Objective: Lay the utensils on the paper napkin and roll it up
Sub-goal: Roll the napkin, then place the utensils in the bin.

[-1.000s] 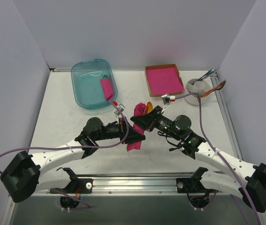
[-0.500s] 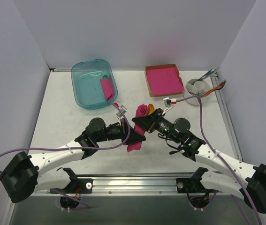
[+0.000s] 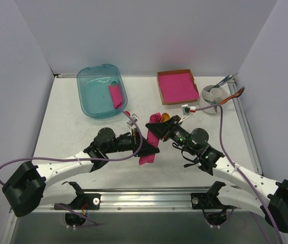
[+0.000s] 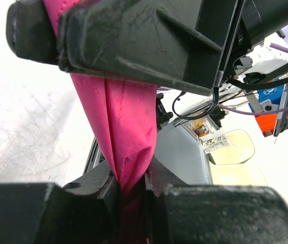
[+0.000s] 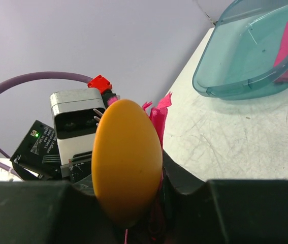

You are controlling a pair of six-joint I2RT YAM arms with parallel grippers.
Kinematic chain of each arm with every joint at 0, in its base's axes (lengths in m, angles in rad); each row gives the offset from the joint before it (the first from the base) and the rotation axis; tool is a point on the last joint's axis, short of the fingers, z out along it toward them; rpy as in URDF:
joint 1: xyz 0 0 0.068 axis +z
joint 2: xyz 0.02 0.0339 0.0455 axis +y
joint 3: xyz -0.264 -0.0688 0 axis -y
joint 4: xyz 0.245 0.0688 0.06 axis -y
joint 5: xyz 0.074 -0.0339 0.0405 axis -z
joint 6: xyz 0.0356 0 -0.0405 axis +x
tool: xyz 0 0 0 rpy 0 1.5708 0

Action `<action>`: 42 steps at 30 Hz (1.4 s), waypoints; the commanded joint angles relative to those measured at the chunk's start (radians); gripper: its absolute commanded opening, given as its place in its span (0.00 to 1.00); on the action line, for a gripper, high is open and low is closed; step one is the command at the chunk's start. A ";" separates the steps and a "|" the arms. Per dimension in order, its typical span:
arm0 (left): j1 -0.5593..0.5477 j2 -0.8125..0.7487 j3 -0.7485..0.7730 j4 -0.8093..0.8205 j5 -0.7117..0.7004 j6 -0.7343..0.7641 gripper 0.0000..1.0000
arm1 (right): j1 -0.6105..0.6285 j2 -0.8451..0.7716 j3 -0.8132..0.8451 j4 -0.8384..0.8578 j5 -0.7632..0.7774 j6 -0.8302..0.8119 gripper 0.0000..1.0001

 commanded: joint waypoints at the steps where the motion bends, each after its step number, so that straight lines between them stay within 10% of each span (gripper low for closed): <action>1: -0.015 0.003 -0.014 0.044 0.065 -0.042 0.02 | -0.021 -0.039 0.006 0.148 0.106 -0.051 0.18; 9: -0.016 0.025 -0.023 0.061 0.063 -0.092 0.02 | -0.021 -0.076 -0.015 0.170 0.147 -0.123 0.30; 20: -0.002 0.061 -0.041 0.130 0.081 -0.107 0.02 | -0.064 -0.033 0.132 0.012 0.181 -0.193 0.85; 42: 0.558 0.241 0.221 0.003 0.259 -0.056 0.02 | -0.202 -0.059 0.230 -0.338 0.172 -0.256 0.88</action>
